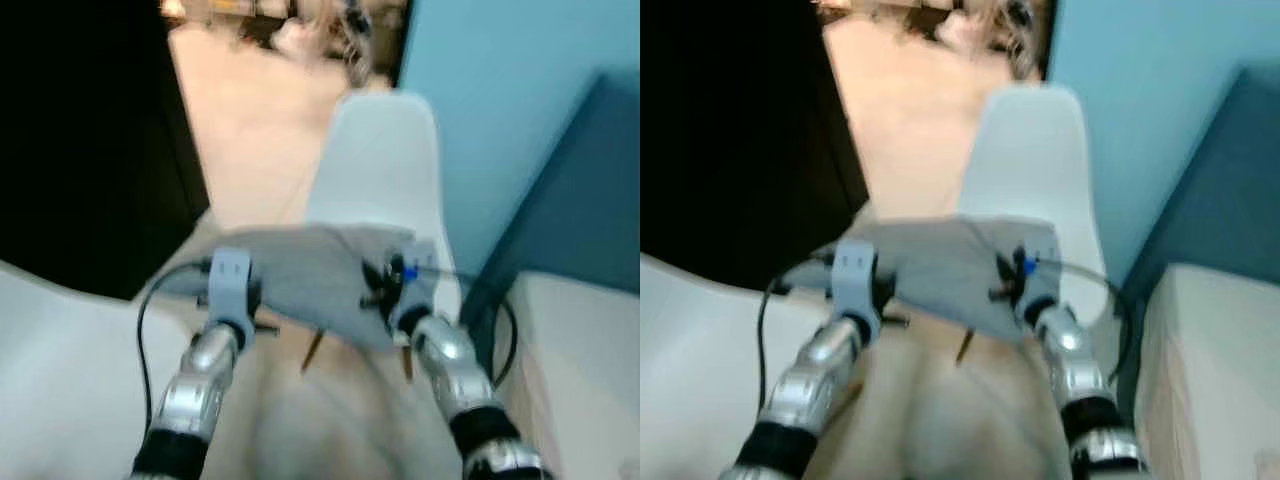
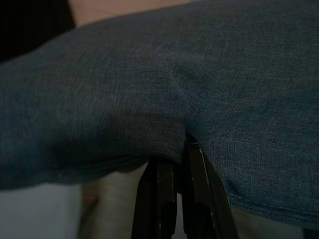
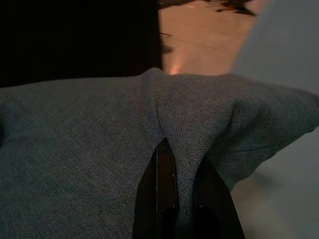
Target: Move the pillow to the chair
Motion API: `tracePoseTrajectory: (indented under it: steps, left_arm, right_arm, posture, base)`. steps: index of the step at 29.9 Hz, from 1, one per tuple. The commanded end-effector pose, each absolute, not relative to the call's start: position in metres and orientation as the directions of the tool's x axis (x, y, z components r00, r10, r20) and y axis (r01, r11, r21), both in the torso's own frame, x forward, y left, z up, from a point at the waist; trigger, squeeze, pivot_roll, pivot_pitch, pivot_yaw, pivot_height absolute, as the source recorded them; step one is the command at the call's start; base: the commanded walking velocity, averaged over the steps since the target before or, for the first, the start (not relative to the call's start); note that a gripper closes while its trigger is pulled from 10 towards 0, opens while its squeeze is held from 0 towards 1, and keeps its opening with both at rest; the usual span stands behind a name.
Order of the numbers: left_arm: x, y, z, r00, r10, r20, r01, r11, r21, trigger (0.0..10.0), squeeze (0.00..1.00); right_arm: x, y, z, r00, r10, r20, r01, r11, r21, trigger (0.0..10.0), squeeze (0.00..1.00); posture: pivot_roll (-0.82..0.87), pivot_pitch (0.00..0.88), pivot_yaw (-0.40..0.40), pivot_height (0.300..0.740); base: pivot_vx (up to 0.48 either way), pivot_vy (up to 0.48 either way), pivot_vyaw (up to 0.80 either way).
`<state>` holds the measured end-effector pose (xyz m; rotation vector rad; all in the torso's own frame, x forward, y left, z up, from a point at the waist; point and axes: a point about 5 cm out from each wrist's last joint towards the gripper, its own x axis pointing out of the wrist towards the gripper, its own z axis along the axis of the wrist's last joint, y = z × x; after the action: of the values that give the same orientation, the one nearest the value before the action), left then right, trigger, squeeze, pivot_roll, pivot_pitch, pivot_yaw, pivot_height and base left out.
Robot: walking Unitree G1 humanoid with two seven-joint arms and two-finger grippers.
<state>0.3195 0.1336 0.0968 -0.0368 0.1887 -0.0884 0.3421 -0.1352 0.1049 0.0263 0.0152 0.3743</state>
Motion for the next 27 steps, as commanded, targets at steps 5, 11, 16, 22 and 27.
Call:
tracePoseTrajectory:
  steps: [5, 11, 16, 22, 27]
  left_arm:
    - [0.318, 0.152, 0.095, 0.98, 0.004, -0.199, -0.011, 0.999, -0.034, 10.0, 0.0]
    - [0.317, 0.159, 0.092, 0.972, 0.051, -0.231, -0.063, 0.997, -0.046, 10.0, 0.0]
    - [0.316, 0.163, 0.095, 0.976, 0.068, -0.209, -0.077, 0.996, -0.038, 10.0, 0.0]
    - [0.316, 0.162, 0.094, 0.977, 0.062, -0.203, -0.067, 0.998, -0.015, 10.0, 0.0]
    - [0.316, 0.159, 0.096, 0.98, 0.044, -0.193, -0.053, 0.998, -0.041, 10.0, 0.0]
  right_arm:
    - [0.342, -0.149, 0.105, 0.949, 0.316, 0.007, -0.316, 0.948, 0.028, 10.0, 0.0]
    - [0.343, -0.148, 0.105, 0.948, 0.318, 0.004, -0.318, 0.947, 0.031, 10.0, 0.0]
    - [0.345, -0.144, 0.106, 0.946, 0.325, 0.006, -0.325, 0.945, 0.03, 10.0, 0.0]
    - [0.347, -0.145, 0.107, 0.944, 0.33, 0.002, -0.33, 0.944, 0.028, 10.0, 0.0]
    - [0.348, -0.145, 0.107, 0.943, 0.333, 0.002, -0.333, 0.943, 0.029, 10.0, 0.0]
  posture:
    - [0.01, 0.064, -0.028, 0.74]
    - [0.02, 0.071, -0.03, 0.74]
    - [0.03, 0.077, -0.035, 0.74]
    - [0.03, 0.08, -0.039, 0.74]
    - [0.03, 0.082, -0.038, 0.74]
  base:
    - [0.0, 0.0, 0.79]
    - [0.0, 0.0, 0.79]
    - [0.0, 0.0, 0.79]
    - [0.0, 0.0, 0.79]
    - [0.0, 0.0, 0.79]
